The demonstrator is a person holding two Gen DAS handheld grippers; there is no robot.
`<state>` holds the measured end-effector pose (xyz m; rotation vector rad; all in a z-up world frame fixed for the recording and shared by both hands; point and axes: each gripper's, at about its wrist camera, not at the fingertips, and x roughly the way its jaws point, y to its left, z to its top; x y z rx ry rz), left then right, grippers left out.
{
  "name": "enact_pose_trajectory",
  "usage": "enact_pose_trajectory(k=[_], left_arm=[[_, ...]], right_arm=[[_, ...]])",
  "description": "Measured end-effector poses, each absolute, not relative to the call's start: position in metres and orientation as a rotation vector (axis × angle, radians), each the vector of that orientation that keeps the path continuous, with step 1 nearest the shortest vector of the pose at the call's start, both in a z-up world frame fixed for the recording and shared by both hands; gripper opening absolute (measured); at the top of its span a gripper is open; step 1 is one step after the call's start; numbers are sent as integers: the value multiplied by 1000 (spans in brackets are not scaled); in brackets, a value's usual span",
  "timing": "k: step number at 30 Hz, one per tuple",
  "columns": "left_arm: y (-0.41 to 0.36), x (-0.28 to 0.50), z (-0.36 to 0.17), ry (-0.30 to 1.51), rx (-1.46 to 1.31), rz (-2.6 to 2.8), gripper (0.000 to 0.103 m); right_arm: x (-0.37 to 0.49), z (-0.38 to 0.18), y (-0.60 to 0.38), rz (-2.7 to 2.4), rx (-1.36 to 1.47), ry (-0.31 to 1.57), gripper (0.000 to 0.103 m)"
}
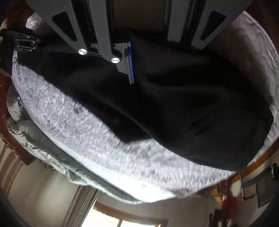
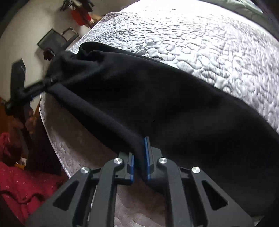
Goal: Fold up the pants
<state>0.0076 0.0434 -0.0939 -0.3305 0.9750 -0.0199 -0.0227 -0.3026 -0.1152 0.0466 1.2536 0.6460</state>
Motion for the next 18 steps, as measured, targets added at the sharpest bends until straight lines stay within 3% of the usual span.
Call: enact_pose_trajectory(k=[4,5,7,9,12,14,18], left_arm=[[66,6,-106,1086,-495,-76,23],[71,7,-106,1097,-520,-83,38],[83,8,-106,1119,-573,-90,52],[97,9,-109,1132,-649,-96,52],[114,9,-117,1154,-733,-87,51],[118,10,-119,1171,-730,-80,41],[103,11,-122,1186,-606,-40,41]], right_arm=[[-22,-114,-305,631,84,1268,14],[-22,-113,-305,625,83,1269,15],[-24,-111,-305,616,93,1273,20],[-27,-109,-307,615,118,1276,38],[-32,-105,-306,605,100,1268,40],[-34,-105,-303,596,102,1272,42],[-32,-111,-302,564,114,1286,47]])
